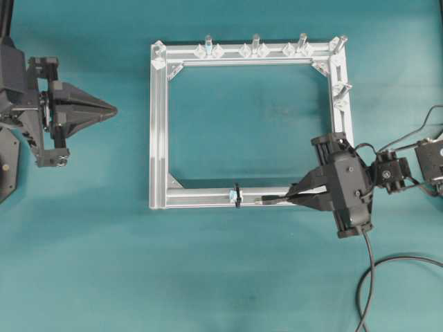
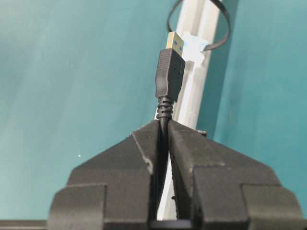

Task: Insert the wire through the string loop located in the center.
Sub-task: 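Lift the cable with the right gripper and carry it toward the zip-tie loop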

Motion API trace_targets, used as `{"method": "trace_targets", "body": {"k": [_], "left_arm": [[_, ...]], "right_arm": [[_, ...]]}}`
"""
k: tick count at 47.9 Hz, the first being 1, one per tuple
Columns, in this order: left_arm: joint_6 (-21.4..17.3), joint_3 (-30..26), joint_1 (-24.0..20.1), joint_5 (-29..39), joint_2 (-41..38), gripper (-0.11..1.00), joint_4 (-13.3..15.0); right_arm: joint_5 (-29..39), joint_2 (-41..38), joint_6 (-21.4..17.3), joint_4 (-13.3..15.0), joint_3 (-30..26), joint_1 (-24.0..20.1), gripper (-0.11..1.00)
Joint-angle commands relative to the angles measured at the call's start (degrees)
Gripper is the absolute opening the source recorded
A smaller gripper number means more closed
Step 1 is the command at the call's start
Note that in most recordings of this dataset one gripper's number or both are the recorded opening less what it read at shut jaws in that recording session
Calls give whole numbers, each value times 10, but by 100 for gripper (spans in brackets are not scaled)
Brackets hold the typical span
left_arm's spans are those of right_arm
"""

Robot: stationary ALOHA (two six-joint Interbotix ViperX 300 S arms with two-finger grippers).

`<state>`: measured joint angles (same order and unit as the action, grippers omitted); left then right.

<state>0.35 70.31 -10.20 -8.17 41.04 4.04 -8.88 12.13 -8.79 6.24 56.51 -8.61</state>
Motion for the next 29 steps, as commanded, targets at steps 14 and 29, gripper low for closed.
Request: {"method": "trace_targets", "body": {"k": [14,29], "left_arm": [[0,-5,2,-3,-2,5,-3],[0,-5,2,-3,-2,5,-2]], "right_arm": [[28,3,-1,-11,-4,2,8],[31,-13,-15,-11,-6,4,9]]}}
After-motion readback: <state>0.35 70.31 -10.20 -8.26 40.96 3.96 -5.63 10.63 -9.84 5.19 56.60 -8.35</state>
